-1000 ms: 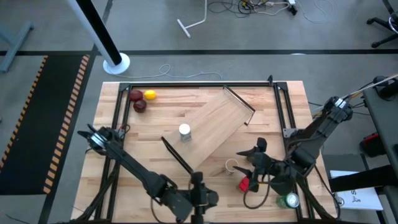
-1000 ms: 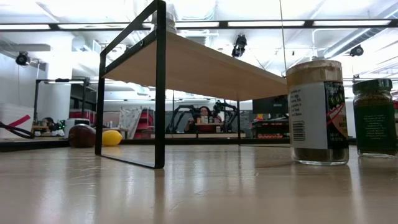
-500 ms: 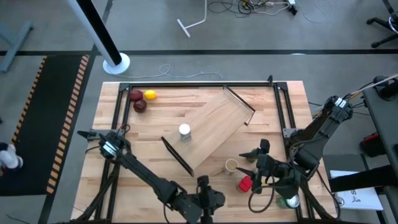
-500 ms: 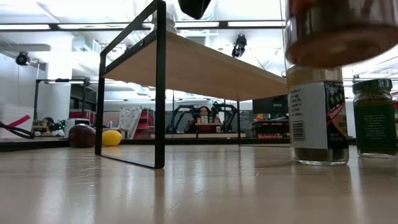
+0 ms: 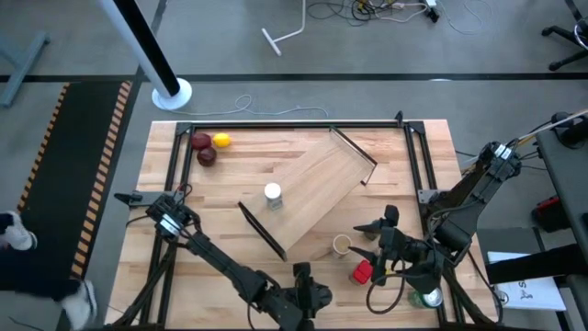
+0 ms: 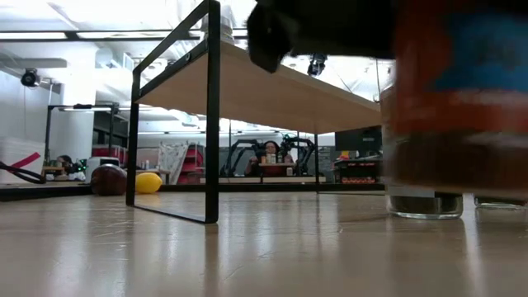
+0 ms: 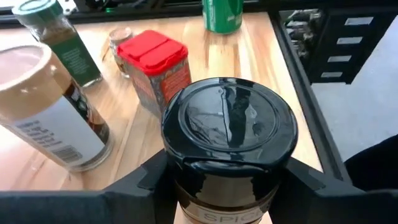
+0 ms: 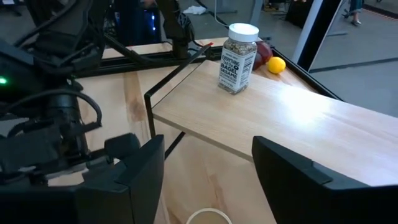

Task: Shelf spices
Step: Remove the black seasoning bottle from the shelf, then remove the white seasoning bottle from the shelf

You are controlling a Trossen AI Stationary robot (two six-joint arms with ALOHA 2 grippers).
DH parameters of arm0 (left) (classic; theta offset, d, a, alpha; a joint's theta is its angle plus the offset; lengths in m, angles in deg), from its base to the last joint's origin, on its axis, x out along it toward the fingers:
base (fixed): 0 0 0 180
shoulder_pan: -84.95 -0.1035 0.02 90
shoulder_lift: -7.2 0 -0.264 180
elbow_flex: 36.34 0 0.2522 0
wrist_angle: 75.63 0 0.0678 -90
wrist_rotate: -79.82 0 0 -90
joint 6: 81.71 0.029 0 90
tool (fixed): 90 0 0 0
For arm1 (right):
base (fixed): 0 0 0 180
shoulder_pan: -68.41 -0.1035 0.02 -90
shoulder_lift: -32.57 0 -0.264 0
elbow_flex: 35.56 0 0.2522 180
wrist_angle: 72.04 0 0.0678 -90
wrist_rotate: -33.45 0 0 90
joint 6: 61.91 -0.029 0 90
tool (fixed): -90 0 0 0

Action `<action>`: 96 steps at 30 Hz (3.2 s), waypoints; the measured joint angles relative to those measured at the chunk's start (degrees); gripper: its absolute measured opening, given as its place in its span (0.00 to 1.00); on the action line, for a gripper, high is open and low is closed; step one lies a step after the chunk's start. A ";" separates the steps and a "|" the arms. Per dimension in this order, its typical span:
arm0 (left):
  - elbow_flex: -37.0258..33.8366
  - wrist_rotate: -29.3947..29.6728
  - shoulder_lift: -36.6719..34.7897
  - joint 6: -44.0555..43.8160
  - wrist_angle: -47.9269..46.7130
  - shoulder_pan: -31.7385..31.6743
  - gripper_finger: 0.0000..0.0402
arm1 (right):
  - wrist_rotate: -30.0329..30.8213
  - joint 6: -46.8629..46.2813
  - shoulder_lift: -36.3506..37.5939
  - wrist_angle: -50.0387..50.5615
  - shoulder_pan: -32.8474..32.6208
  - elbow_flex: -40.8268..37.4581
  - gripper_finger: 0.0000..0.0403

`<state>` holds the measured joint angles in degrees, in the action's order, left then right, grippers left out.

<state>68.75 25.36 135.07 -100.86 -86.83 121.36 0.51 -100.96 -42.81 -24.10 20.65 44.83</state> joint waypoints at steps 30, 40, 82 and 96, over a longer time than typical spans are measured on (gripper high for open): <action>0.02 -7.03 2.27 4.32 6.81 -2.86 0.60 | 0.00 0.06 -0.07 -0.11 0.00 -0.02 0.55; 0.46 -7.05 2.25 5.88 6.65 -2.98 0.65 | -0.01 0.04 -0.07 -0.12 0.00 -0.02 0.53; 15.67 11.70 -24.44 -12.39 -73.24 -0.32 0.48 | -0.02 -0.61 -0.07 -0.10 -0.98 -0.02 0.52; -5.03 9.77 -37.07 -24.84 -73.09 -4.88 0.56 | -0.02 -0.65 -0.07 -0.15 -0.98 -0.02 0.55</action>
<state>63.72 35.14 98.00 -125.70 -159.93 116.48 0.49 -101.61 -42.87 -24.26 19.66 44.81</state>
